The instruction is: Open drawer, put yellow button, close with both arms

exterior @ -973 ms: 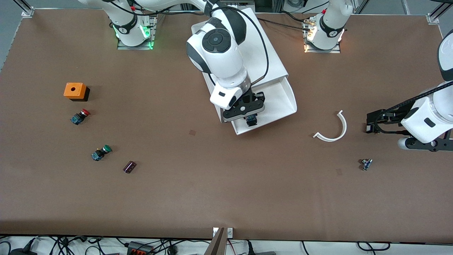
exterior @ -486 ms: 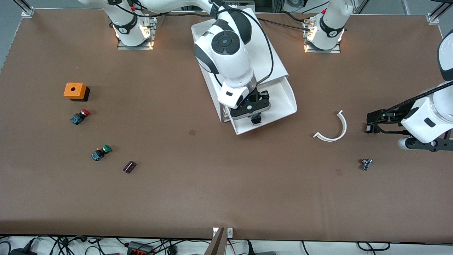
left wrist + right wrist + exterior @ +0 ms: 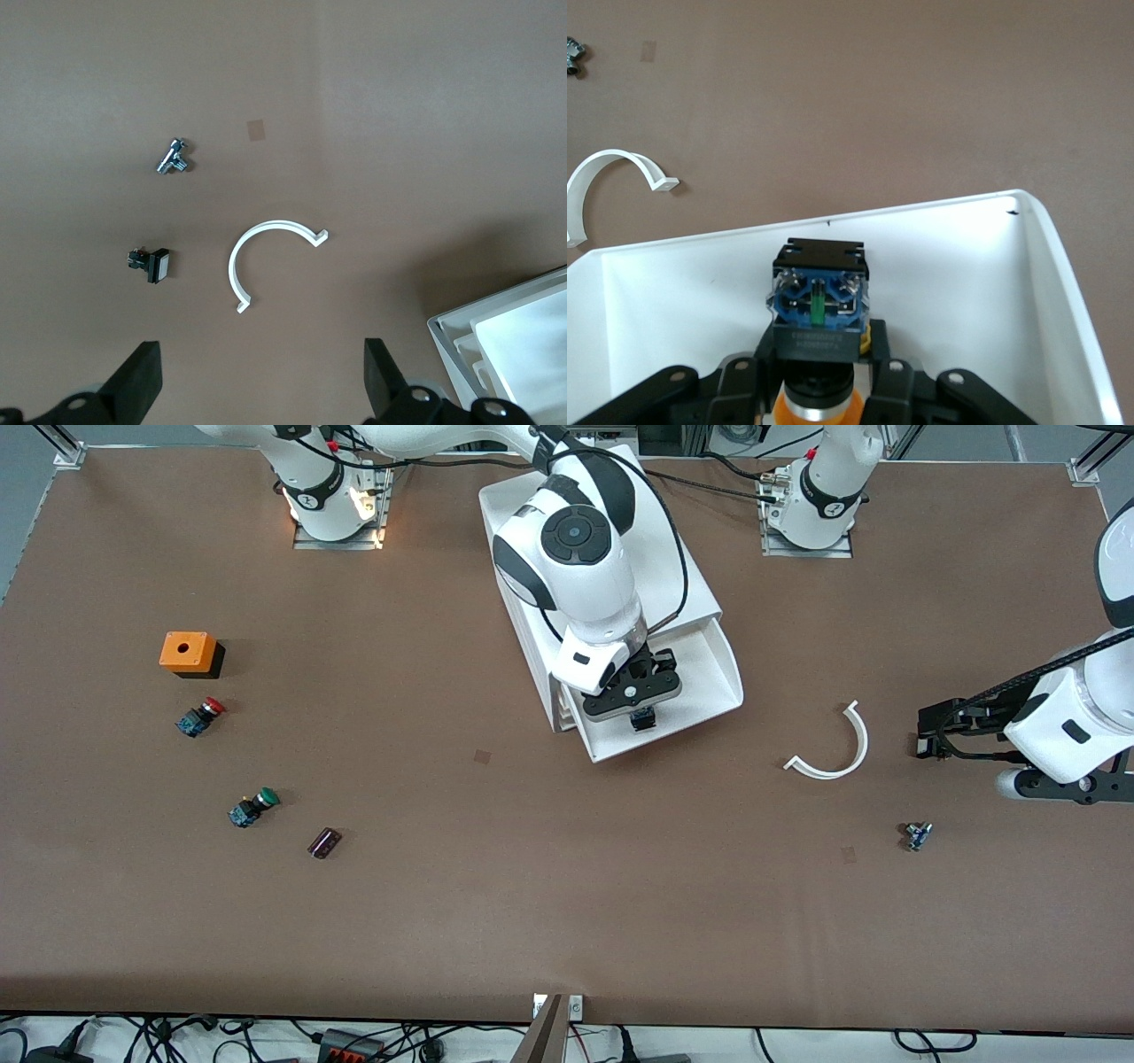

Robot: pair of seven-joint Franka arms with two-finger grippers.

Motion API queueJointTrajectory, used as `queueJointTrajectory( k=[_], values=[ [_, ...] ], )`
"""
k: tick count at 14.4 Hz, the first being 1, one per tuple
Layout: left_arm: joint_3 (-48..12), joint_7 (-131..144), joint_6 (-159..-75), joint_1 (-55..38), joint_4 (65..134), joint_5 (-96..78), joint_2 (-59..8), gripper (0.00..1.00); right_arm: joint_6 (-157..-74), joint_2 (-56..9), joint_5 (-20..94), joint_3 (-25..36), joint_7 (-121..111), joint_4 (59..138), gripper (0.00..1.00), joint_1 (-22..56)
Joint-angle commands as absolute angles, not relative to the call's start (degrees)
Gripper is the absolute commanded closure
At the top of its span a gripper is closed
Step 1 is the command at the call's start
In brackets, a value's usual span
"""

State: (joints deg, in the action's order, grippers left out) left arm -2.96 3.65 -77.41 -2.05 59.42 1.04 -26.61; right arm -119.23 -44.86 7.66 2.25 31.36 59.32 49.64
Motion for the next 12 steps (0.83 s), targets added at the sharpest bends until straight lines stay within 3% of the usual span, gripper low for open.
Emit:
queueJointTrajectory(
  k=[1,4,5,6,12],
  values=[
    [-3.08,4.31,-76.29,-1.93,59.06,0.18,-25.93,0.0,-117.6,-45.79,8.35,2.64,32.26,56.95,1.0,50.53],
    [-3.08,4.22,-76.2,-1.85,59.06,0.09,-25.93,0.0,-117.6,-45.79,8.26,2.72,32.17,56.95,1.0,50.62],
    [-3.08,4.31,-76.2,-1.85,59.06,0.09,-25.93,0.0,-117.6,-45.79,8.26,2.72,32.25,56.95,0.69,50.62],
    [-3.08,4.31,-76.2,-1.85,59.06,0.09,-25.93,0.0,-117.6,-45.7,8.0,2.9,32.17,56.95,0.01,50.62],
    [-3.08,4.31,-76.29,-1.85,59.06,0.09,-25.93,0.0,-116.46,-45.35,8.09,2.99,32.34,56.87,0.0,50.62]
  ],
)
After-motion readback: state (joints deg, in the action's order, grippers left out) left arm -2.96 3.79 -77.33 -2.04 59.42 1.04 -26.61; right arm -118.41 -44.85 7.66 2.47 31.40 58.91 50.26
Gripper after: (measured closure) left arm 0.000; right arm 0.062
